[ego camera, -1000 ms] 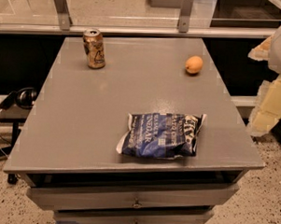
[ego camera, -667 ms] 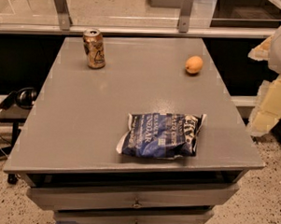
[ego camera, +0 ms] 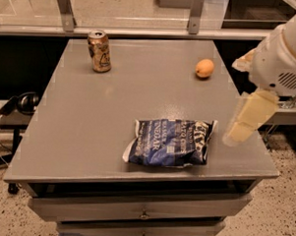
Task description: Move blue chip bag near orange can
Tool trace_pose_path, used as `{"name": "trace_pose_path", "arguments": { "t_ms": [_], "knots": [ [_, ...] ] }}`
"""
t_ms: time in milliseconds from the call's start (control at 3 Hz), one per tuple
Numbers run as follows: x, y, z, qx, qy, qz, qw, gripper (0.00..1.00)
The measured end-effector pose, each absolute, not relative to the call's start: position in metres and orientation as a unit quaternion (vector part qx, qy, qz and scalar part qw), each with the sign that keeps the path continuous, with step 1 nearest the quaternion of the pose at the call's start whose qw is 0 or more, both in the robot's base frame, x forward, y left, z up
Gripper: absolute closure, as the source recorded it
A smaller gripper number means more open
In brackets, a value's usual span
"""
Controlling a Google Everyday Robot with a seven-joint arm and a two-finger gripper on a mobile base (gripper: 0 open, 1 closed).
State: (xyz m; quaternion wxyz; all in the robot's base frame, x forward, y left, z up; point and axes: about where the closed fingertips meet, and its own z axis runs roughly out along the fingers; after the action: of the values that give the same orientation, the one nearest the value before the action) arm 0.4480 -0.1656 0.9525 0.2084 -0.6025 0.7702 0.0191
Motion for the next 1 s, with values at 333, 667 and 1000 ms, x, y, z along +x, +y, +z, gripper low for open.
{"name": "trace_pose_path", "arguments": {
  "t_ms": [333,667,1000],
  "knots": [
    [0.453,-0.137,0.927,-0.609,0.763,0.051,0.212,0.00],
    [0.451,-0.122,0.902,-0.618,0.757,0.078,0.194,0.00],
    [0.446,-0.114,0.879,-0.623,0.756,0.098,0.178,0.00]
  ]
}}
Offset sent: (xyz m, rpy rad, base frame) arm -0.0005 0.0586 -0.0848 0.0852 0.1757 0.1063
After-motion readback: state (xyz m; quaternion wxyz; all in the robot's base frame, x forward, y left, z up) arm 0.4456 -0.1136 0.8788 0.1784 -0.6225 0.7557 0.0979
